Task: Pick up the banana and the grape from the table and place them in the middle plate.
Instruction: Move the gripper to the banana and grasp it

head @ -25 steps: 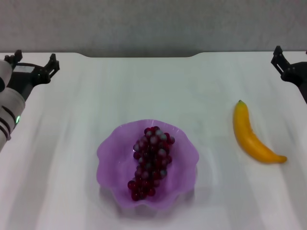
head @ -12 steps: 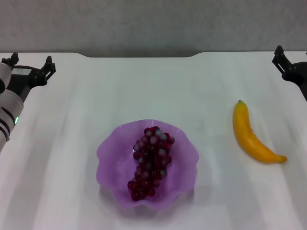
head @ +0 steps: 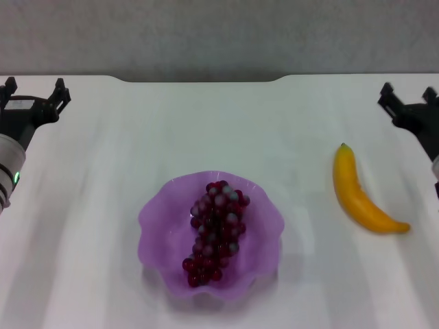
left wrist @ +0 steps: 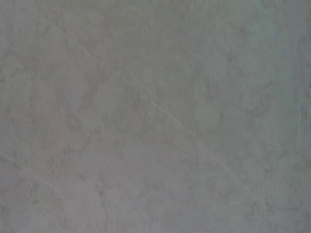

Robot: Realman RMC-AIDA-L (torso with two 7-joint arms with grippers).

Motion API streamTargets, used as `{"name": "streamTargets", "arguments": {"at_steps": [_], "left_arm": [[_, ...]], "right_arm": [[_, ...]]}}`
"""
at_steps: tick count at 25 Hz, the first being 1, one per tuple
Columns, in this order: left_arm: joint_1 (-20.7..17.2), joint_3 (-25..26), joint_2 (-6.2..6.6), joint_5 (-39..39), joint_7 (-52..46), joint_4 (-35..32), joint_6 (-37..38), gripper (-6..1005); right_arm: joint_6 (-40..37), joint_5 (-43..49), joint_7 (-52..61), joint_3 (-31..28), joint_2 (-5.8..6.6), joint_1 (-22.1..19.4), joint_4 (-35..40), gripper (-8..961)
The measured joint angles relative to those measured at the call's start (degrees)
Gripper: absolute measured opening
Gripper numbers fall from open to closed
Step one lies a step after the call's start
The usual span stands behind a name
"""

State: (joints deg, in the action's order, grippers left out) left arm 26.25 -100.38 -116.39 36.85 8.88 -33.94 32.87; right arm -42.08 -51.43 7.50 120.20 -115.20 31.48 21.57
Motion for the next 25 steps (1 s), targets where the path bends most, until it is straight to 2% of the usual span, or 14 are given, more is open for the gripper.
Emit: {"name": "streamTargets", "arguments": {"at_steps": [6, 9, 15, 20, 25], "left_arm": [[-0.5, -0.1, 0.16, -0.4, -0.2, 0.2, -0.5, 894], [-1.1, -0.1, 0.11, -0.6, -0.1, -0.1, -0.4, 894], [-1.2, -0.8, 0.1, -0.6, -0.2, -0.1, -0.3, 894], [-1.2, -1.0, 0.11, -0.7, 0.0, -0.1, -0.5, 893], [-1.3, -1.1, 0.11, -0.7, 0.0, -0.6, -0.6, 893]], "right_arm": [[9.3, 0.2, -1.2, -2.4, 0.36, 1.1, 3.5, 891], [18.7, 0.3, -7.6, -7.4, 0.74, 1.0, 8.5, 891], [35.6, 0.3, -22.9, -20.6, 0.57, -1.2, 18.7, 891], [47.2, 0.3, -27.1, -26.2, 0.51, -4.4, 26.7, 891], [55.0, 0.3, -30.7, -30.3, 0.5, -4.6, 28.0, 891]]}}
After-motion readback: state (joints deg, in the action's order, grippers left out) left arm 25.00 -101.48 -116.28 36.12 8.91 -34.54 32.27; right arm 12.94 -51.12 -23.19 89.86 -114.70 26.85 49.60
